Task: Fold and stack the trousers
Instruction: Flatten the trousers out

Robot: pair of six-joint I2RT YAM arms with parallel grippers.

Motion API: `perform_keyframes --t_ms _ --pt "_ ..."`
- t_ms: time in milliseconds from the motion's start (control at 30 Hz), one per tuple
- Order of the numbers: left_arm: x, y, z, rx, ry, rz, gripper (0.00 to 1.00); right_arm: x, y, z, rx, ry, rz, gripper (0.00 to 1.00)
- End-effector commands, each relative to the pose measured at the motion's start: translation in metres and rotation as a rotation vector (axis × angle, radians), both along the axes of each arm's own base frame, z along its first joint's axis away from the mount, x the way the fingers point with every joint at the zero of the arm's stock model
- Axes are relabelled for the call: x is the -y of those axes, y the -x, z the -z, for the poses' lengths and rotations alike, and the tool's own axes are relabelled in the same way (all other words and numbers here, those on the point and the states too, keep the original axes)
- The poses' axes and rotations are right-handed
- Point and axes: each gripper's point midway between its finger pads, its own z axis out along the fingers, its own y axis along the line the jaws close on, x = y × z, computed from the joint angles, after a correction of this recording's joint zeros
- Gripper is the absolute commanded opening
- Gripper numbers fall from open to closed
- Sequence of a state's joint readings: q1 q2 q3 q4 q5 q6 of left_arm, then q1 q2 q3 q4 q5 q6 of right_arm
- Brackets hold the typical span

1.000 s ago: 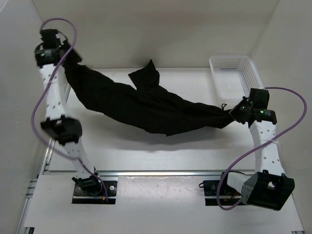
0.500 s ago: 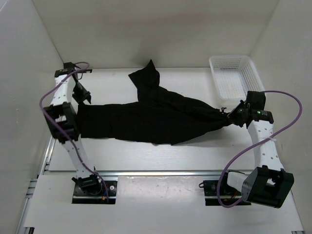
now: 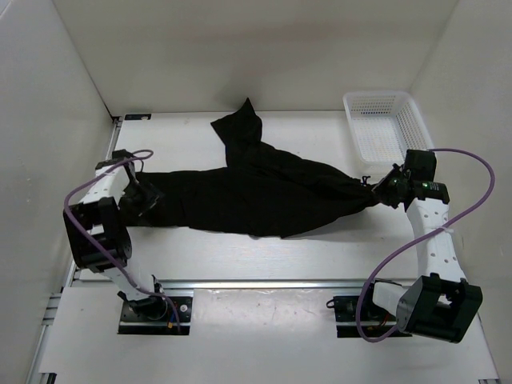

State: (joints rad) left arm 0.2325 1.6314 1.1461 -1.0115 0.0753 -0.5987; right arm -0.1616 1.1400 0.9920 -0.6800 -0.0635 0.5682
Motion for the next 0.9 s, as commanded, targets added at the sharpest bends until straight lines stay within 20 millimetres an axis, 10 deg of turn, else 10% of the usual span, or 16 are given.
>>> perform_keyframes --t_ms 0,300,533,733,867 --pt "0.017 -0.017 0.004 0.070 0.073 0.009 0.79 -0.005 -0.001 -0.015 0.055 -0.004 -0.035 0.01" --pt "0.018 -0.025 0.049 -0.016 0.080 -0.049 0.67 -0.005 0.001 -0.016 0.055 -0.002 -0.033 0.02" --pt "-0.001 -0.040 0.060 -0.059 0.028 -0.053 0.10 -0.004 0.002 -0.018 0.063 0.007 -0.027 0.02" --pt "-0.051 -0.099 -0.038 0.178 -0.093 -0.089 0.10 -0.001 -0.007 -0.027 0.066 0.015 -0.021 0.02" --pt "-0.070 -0.142 -0.110 0.294 -0.129 -0.084 0.10 0.003 -0.037 -0.066 0.131 0.018 -0.013 0.02"
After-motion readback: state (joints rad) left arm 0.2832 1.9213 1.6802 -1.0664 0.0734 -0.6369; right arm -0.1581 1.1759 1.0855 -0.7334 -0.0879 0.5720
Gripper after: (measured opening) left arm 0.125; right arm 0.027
